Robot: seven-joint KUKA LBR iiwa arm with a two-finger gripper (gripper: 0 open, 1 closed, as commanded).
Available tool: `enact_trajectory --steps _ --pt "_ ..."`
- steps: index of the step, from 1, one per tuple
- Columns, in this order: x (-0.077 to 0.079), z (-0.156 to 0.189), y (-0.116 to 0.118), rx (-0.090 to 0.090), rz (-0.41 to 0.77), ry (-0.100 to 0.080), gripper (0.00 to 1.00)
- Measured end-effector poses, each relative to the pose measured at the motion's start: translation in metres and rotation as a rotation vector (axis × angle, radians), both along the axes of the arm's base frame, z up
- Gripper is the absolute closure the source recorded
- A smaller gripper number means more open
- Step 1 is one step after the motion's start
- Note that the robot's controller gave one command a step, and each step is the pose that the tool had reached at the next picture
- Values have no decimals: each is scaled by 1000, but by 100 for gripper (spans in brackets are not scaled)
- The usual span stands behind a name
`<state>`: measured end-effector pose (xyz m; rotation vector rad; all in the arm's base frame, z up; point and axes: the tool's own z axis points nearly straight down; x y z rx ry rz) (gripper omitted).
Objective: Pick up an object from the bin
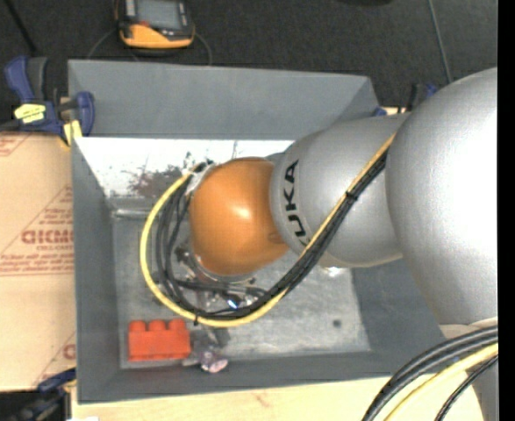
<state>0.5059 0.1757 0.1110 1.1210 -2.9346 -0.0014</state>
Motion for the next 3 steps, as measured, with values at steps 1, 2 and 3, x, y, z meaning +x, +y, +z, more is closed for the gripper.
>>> enact_trajectory --steps 1,2,3 --pt "-15 -41 26 0 -15 0 0" --pt "-13 -39 24 1 -20 -2 100" --pt "-13 -39 24 2 -21 -3 0"
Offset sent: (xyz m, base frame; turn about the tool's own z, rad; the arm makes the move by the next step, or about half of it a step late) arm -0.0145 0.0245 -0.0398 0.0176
